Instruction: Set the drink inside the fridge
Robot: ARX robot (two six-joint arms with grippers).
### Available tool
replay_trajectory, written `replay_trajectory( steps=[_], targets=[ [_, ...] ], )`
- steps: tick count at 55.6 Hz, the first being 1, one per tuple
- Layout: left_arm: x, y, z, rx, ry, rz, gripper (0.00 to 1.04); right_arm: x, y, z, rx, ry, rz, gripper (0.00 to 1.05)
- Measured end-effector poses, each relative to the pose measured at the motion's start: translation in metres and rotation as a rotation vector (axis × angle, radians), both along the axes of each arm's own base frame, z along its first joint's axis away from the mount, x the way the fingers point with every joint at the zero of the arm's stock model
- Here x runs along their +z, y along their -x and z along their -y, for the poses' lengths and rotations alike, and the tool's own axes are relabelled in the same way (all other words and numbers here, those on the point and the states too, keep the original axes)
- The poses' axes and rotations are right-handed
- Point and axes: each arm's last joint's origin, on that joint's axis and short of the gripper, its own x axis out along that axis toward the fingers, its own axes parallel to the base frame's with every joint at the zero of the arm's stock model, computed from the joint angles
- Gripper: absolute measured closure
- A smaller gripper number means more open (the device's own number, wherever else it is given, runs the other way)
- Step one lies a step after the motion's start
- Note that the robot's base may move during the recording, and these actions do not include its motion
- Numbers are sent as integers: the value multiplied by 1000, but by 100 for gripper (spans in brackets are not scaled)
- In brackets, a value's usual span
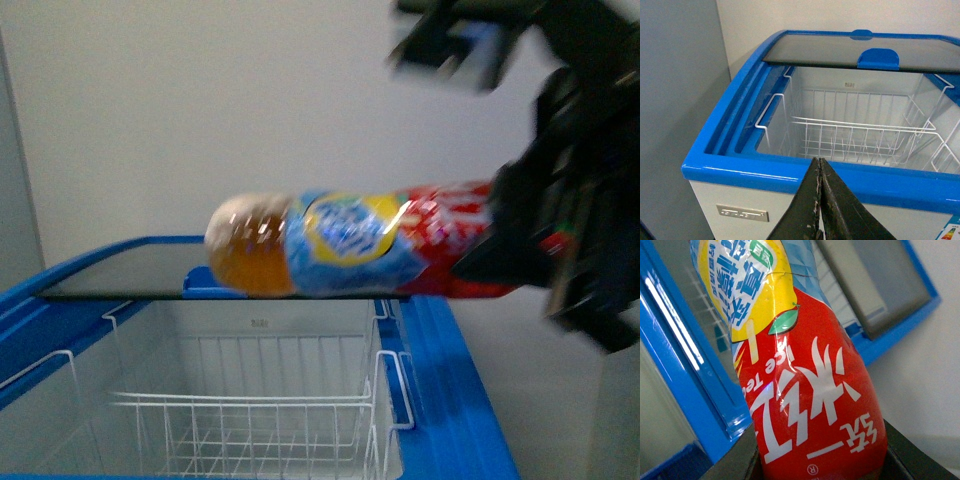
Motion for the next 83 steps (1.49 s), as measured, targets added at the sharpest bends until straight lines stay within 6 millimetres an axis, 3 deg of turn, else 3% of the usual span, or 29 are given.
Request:
replay_trajectory(
  steps=[8, 26, 49, 70, 83],
  targets=[
    [-6, 8, 0, 0, 0, -1, 102, -22, -50, -41, 51, 100, -66, 63],
    [-12, 20, 0, 0, 0, 1, 102, -56, -106, -81, 33, 89, -99, 63],
    [-17, 30, 0, 0, 2, 19, 102, -128, -146, -123, 18, 66, -211, 63],
    [-18, 37, 0, 0, 2, 19, 102, -157, -177, -138, -91, 26, -175, 63],
    [-21, 49, 0, 0, 2, 11, 102, -189, -196, -146, -188, -8, -188, 63]
  ],
)
